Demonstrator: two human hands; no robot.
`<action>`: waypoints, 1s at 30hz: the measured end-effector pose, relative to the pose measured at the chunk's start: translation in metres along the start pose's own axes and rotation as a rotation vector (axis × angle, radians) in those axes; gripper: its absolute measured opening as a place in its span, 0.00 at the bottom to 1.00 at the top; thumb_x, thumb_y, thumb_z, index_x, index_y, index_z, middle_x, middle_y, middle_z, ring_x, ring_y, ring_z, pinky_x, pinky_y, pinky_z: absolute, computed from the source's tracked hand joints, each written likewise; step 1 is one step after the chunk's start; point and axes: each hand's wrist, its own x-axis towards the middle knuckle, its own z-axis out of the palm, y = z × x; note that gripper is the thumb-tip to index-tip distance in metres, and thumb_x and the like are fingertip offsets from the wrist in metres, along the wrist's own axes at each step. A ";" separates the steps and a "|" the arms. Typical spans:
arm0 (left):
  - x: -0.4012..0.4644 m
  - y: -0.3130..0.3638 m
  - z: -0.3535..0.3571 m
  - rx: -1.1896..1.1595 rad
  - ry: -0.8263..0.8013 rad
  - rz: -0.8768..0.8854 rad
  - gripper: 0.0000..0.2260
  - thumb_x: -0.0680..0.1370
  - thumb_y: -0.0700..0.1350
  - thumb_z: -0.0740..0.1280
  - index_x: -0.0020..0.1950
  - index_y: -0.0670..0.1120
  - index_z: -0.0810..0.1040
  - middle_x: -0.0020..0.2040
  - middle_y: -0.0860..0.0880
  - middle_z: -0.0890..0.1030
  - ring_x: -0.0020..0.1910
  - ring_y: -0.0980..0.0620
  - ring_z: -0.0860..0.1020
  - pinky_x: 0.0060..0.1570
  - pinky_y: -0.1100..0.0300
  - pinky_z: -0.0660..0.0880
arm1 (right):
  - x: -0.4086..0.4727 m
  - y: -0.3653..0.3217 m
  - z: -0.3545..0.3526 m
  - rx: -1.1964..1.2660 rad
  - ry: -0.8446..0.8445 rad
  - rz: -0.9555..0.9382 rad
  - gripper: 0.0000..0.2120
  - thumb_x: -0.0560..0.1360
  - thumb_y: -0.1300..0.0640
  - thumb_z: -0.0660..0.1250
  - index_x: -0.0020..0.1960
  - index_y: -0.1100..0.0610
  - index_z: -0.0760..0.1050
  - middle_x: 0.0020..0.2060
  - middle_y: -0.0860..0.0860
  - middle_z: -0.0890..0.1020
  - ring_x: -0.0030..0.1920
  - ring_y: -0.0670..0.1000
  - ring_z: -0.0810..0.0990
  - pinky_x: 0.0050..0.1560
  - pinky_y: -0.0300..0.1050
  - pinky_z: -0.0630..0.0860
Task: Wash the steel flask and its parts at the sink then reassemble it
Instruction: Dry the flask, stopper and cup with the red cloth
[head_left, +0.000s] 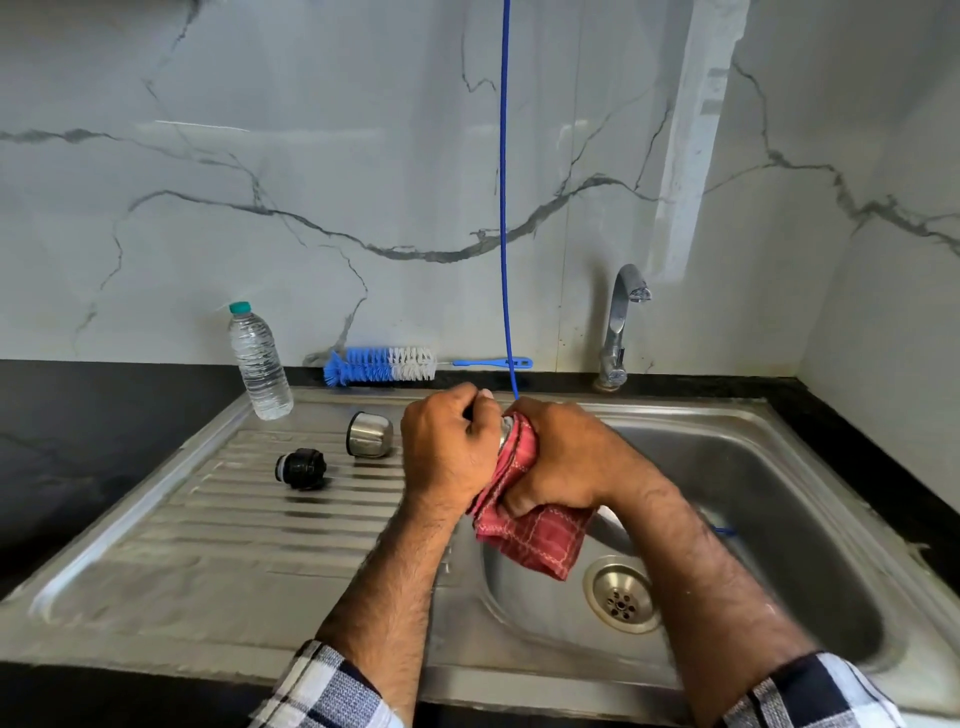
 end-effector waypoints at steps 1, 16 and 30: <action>0.000 -0.002 0.001 0.022 0.005 0.002 0.18 0.78 0.48 0.66 0.30 0.49 0.67 0.24 0.55 0.65 0.23 0.55 0.63 0.25 0.64 0.57 | 0.000 0.002 0.000 0.029 -0.014 0.010 0.34 0.56 0.45 0.84 0.58 0.44 0.73 0.46 0.44 0.83 0.46 0.47 0.84 0.53 0.52 0.85; 0.016 -0.017 -0.022 -0.064 0.214 -0.607 0.17 0.80 0.46 0.69 0.31 0.46 0.77 0.30 0.47 0.79 0.33 0.41 0.82 0.34 0.51 0.82 | -0.001 0.028 0.015 -0.376 0.373 -0.016 0.44 0.63 0.35 0.80 0.73 0.47 0.67 0.65 0.48 0.78 0.61 0.55 0.80 0.66 0.54 0.76; 0.017 -0.019 -0.023 -0.149 0.213 -0.578 0.18 0.79 0.43 0.70 0.29 0.47 0.75 0.27 0.51 0.76 0.28 0.49 0.78 0.35 0.57 0.76 | -0.001 0.043 0.002 -0.116 0.346 -0.190 0.42 0.59 0.34 0.78 0.71 0.41 0.74 0.57 0.41 0.84 0.54 0.47 0.84 0.56 0.47 0.82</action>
